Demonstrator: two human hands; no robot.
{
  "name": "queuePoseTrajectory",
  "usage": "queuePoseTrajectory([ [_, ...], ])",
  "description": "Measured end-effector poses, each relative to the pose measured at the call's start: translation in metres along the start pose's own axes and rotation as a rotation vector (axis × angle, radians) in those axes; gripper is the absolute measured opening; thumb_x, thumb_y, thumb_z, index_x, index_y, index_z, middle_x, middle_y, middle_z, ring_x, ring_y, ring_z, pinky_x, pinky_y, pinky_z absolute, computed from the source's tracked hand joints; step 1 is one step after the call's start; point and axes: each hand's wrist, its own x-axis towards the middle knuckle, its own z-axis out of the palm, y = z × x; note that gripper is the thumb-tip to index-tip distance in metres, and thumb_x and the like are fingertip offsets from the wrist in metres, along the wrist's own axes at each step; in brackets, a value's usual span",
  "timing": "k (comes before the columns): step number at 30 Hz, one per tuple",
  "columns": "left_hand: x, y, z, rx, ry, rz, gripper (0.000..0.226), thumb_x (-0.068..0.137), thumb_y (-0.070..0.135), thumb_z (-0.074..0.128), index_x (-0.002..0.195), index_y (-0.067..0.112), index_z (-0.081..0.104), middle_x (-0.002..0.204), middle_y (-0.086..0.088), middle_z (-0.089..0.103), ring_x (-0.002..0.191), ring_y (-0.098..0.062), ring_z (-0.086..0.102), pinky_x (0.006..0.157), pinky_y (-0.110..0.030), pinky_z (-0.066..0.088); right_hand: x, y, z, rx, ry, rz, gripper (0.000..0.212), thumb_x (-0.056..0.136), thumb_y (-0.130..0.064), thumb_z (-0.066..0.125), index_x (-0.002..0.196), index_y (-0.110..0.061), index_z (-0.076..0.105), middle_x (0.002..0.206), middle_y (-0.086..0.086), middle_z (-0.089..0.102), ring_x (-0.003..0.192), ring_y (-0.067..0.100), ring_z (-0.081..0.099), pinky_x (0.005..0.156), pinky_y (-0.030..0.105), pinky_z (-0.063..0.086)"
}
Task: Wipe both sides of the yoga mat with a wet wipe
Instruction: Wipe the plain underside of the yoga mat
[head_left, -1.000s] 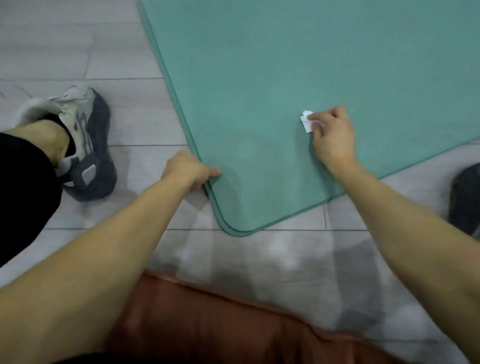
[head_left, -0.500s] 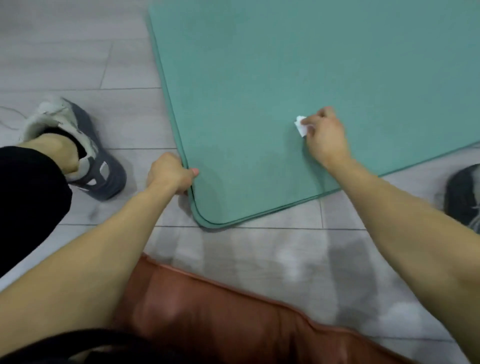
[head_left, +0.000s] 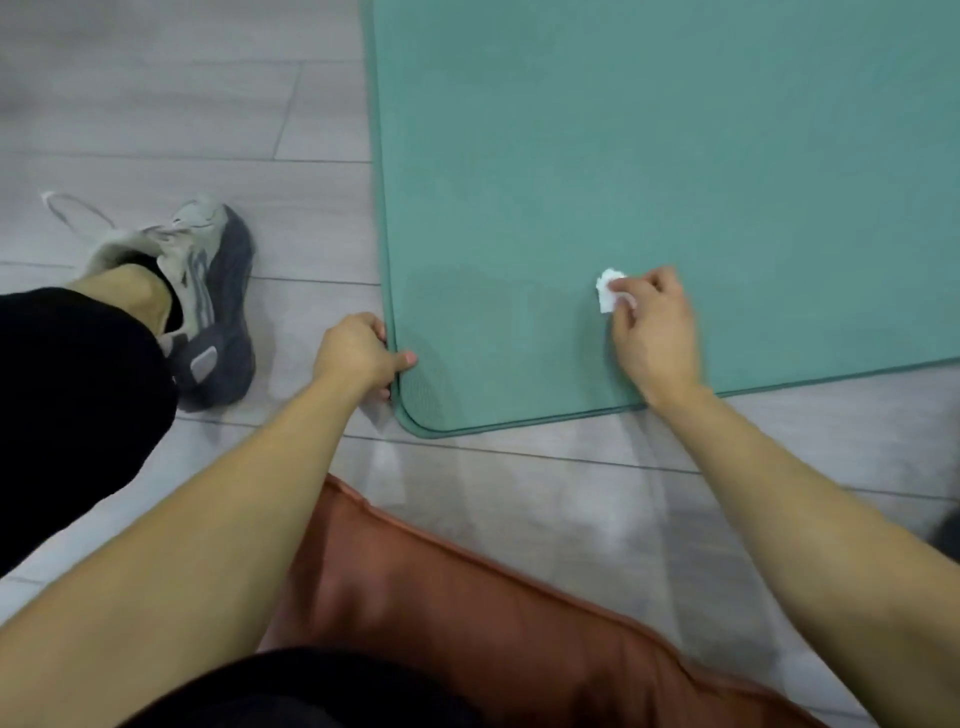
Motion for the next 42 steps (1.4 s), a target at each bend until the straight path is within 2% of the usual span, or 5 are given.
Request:
queuePoseTrajectory([
  [21,-0.001,0.007,-0.004,0.122,0.032,0.031,0.04,0.079,0.032,0.092,0.088,0.018,0.056,0.091,-0.003,0.07,0.062,-0.017,0.067,0.053,-0.028,0.051,-0.105,-0.112,0.07,0.131,-0.433,-0.609,0.023,0.095,-0.015,0.059,0.114,-0.016,0.072,0.101,0.009,0.051,0.086,0.028,0.053,0.073,0.04,0.052],
  [28,-0.004,0.012,-0.025,0.146,-0.046,0.03,0.036,0.078,0.03,0.092,0.092,0.015,0.062,0.092,-0.008,0.073,0.072,-0.029,0.075,0.072,-0.04,0.064,0.009,0.031,-0.026,-0.105,0.053,0.114,0.032,0.093,-0.018,0.05,0.111,-0.017,0.077,0.105,0.014,0.055,0.09,0.039,0.063,0.085,0.038,0.051],
  [32,0.0,0.005,-0.064,0.236,0.075,-0.008,0.037,0.077,0.034,0.093,0.089,0.015,0.064,0.094,-0.011,0.076,0.072,-0.028,0.073,0.072,-0.038,0.061,-0.032,-0.057,0.027,-0.002,-0.148,-0.115,0.039,0.096,-0.026,0.041,0.109,-0.013,0.076,0.103,0.016,0.057,0.084,0.036,0.061,0.079,0.042,0.054],
  [37,0.009,0.0,-0.075,0.493,0.035,0.093,0.104,0.06,0.041,0.101,0.144,0.02,0.043,0.127,-0.014,0.06,0.116,-0.038,0.062,0.098,-0.049,0.054,-0.063,-0.123,0.059,-0.019,-0.555,-0.726,0.008,0.096,-0.021,0.062,0.101,-0.018,0.067,0.098,0.006,0.051,0.09,0.028,0.055,0.068,0.038,0.045],
  [42,0.018,0.04,-0.066,0.756,-0.077,0.415,0.148,0.052,0.046,0.103,0.166,0.028,0.011,0.169,-0.008,0.018,0.154,-0.033,0.023,0.119,-0.054,0.038,0.044,-0.059,0.041,-0.144,-0.201,-0.255,0.013,0.099,-0.021,0.06,0.107,-0.021,0.071,0.107,0.009,0.059,0.092,0.032,0.059,0.082,0.042,0.051],
])
